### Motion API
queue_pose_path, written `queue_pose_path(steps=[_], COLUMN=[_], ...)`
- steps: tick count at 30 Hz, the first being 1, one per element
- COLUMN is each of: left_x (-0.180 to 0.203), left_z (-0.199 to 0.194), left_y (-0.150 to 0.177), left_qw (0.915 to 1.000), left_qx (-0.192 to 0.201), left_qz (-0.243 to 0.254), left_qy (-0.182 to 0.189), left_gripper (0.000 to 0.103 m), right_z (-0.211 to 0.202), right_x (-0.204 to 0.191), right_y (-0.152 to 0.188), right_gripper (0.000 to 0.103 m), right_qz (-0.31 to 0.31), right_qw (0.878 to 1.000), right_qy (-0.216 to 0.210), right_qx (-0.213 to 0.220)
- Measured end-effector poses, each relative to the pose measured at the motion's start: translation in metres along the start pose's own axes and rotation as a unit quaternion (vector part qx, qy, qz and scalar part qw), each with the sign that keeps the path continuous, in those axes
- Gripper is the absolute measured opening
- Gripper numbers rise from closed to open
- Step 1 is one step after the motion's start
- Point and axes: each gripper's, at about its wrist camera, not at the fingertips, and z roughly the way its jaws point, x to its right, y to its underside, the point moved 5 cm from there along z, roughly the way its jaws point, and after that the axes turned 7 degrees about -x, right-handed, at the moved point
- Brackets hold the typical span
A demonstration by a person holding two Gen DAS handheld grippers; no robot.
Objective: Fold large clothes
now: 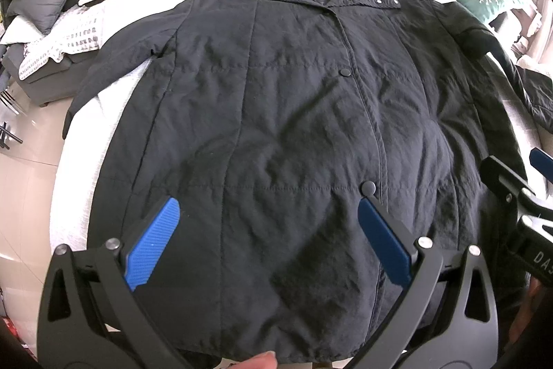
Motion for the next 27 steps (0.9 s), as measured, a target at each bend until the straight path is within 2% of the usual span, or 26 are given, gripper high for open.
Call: queue_pose_path(steps=[27], left_x=[0.0016], left_z=[0.0005], left_y=[0.0030], left_qw=[1.0000], left_qx=[0.004], left_qz=[0.001], left_qy=[-0.003], left_gripper=[0.103], right_z=[0.0005], right_x=[0.0061], right_y=[0.0033], right_gripper=[0.103], right_qz=[0.003], right_qw=[1.000], right_qy=[0.003], right_qx=[0.000])
